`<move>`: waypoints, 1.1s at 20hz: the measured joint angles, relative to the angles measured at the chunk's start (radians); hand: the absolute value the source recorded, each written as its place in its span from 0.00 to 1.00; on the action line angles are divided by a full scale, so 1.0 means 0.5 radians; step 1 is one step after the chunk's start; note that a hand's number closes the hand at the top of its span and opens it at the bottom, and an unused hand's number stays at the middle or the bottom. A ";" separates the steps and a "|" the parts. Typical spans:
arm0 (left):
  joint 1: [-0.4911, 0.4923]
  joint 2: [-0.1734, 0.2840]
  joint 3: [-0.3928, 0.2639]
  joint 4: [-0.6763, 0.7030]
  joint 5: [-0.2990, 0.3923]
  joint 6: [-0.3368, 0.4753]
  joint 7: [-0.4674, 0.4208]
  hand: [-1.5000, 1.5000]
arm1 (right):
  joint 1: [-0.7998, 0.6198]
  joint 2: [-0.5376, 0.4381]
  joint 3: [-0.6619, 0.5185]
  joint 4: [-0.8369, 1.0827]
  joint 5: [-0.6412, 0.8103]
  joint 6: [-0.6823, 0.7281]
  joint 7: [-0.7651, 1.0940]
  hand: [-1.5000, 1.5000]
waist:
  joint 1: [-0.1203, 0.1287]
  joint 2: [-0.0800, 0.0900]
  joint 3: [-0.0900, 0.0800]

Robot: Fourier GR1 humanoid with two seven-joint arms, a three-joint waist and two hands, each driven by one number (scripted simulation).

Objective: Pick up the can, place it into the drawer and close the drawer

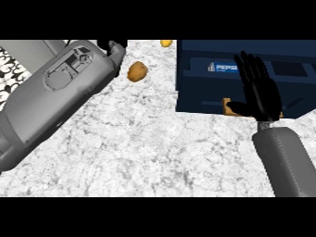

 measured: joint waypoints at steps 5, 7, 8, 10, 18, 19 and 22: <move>0.127 0.096 -0.010 -0.200 -0.034 0.014 0.077 0.00 | -0.203 0.021 -0.090 0.361 0.034 -0.228 -0.029 0.00 | 0.012 0.017 0.015; 0.178 0.143 -0.001 -0.273 -0.042 0.009 0.101 0.00 | -0.316 0.013 -0.135 0.529 0.043 -0.307 -0.038 0.00 | 0.019 0.027 0.021; 0.179 0.162 -0.008 -0.306 -0.054 0.015 0.139 0.00 | -0.354 0.022 -0.150 0.595 0.051 -0.361 -0.039 0.00 | 0.016 0.026 0.021; 0.242 0.192 -0.009 -0.381 -0.068 0.024 0.162 0.00 | -0.434 0.025 -0.179 0.715 0.062 -0.445 -0.041 0.00 | 0.013 0.023 0.022; 0.450 0.286 0.019 -0.591 -0.119 -0.006 0.152 0.00 | -0.829 -0.026 -0.283 1.188 0.114 -0.604 -0.027 0.00 | 0.025 0.047 0.021; 0.469 0.282 0.020 -0.600 -0.126 -0.007 0.143 0.00 | -0.878 -0.033 -0.289 1.240 0.130 -0.613 -0.017 0.00 | 0.030 0.054 0.022; 0.555 0.293 0.025 -0.665 -0.141 -0.010 0.116 0.00 | -0.993 -0.056 -0.321 1.377 0.141 -0.627 0.002 0.00 | 0.048 0.067 0.027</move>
